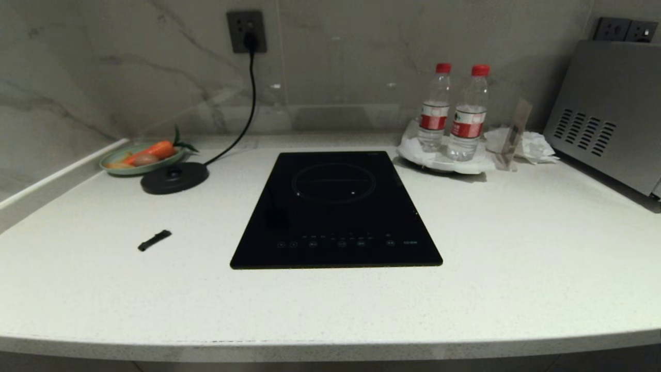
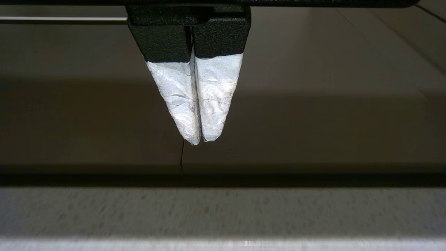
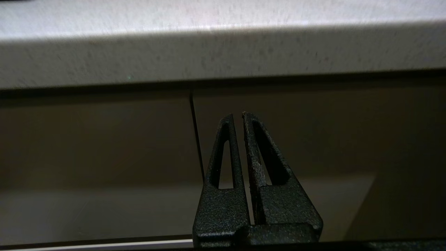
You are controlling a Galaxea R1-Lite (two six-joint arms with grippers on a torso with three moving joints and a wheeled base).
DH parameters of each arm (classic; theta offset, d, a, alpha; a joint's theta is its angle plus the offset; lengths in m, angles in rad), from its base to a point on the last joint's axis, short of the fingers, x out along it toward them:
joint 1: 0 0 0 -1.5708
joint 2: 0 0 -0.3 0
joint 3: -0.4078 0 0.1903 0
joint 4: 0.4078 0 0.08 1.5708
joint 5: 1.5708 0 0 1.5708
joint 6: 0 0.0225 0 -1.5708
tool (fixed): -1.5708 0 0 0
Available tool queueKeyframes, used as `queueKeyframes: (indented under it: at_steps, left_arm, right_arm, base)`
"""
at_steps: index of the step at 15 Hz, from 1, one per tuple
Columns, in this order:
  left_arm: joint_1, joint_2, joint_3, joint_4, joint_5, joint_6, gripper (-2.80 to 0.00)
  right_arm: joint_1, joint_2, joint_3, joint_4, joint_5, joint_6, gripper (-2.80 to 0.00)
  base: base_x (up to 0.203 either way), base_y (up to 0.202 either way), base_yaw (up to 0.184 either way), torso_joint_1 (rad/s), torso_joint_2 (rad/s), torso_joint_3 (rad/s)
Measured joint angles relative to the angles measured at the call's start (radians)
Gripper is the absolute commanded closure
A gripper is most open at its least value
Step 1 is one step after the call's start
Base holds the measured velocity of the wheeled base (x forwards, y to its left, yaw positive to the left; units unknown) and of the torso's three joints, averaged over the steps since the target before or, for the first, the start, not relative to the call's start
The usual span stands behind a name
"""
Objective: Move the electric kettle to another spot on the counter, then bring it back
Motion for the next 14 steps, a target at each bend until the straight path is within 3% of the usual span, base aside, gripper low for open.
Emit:
queueKeyframes:
  at_steps: [4,14]
  left_arm:
    - [0.000,0.000,0.000,0.000,0.000,0.000,0.00]
    - [0.000,0.000,-0.001,-0.001,0.000,0.000,0.00]
  right_arm:
    - [0.000,0.000,0.000,0.000,0.001,-0.001,0.00]
    - [0.000,0.000,0.000,0.000,0.001,-0.003,0.00]
  base:
    - [0.000,0.000,0.000,-0.017,0.14,0.126]
    - [0.000,0.000,0.000,0.000,0.00,0.002]
